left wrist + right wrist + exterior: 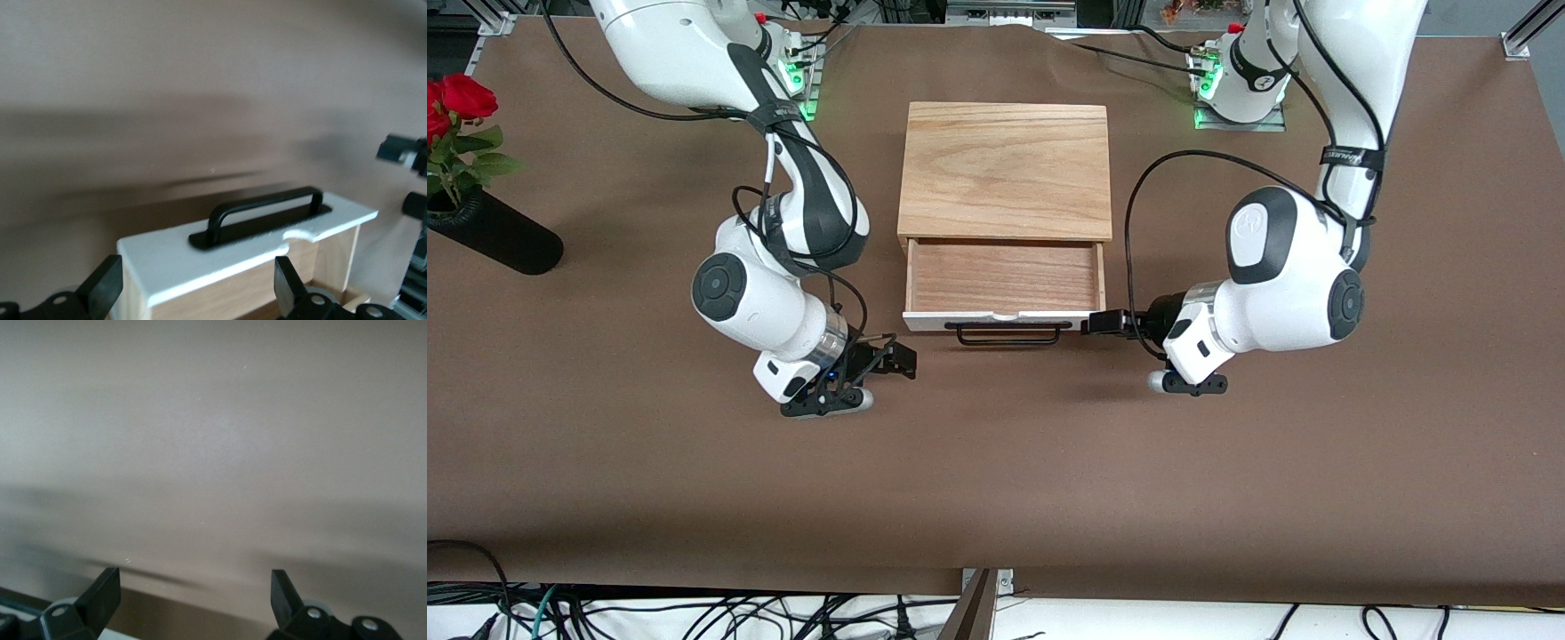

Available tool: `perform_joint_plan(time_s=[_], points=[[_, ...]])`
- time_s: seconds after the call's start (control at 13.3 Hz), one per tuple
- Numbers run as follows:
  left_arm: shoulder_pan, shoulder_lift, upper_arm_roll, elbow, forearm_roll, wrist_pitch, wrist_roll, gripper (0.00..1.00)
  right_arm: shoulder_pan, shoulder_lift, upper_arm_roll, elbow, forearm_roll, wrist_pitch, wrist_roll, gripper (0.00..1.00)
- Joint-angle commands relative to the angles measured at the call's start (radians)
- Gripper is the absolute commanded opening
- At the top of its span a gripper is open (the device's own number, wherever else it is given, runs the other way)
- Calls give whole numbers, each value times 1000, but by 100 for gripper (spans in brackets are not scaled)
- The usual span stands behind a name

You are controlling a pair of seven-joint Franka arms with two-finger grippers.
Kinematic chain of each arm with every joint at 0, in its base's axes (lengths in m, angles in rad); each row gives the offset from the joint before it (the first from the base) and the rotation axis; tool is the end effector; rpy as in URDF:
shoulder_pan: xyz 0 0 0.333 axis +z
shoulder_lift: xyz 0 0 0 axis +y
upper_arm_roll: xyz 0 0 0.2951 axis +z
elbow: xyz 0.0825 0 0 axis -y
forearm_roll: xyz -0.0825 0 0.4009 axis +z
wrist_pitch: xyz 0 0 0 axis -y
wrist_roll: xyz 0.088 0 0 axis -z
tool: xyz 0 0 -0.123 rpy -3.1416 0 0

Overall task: Close drawer with both arms simultaneously
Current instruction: 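Press the drawer front with both grippers, pushing it into the cabinet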

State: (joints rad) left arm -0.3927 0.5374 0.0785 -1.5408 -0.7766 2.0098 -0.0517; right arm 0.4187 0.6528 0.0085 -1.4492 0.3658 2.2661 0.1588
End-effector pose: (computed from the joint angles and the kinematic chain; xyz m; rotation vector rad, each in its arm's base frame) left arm 0.6490 -0.2726 0.3103 2.5028 0.1171 -0.2294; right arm 0.6687 0.3182 0.2806 -2.8014 -0.0747 -0.0949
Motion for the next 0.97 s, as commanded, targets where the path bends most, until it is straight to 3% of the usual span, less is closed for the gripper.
perform_joint_plan(time_s=[0.0,0.9], points=[[-35,35,12,15,-40,59,-11,100,3,16,4,30,71,-60,15,100],[-80,64,-13,-55,-23,50,-5,100,11,21,51,24,81,-171,15,100]])
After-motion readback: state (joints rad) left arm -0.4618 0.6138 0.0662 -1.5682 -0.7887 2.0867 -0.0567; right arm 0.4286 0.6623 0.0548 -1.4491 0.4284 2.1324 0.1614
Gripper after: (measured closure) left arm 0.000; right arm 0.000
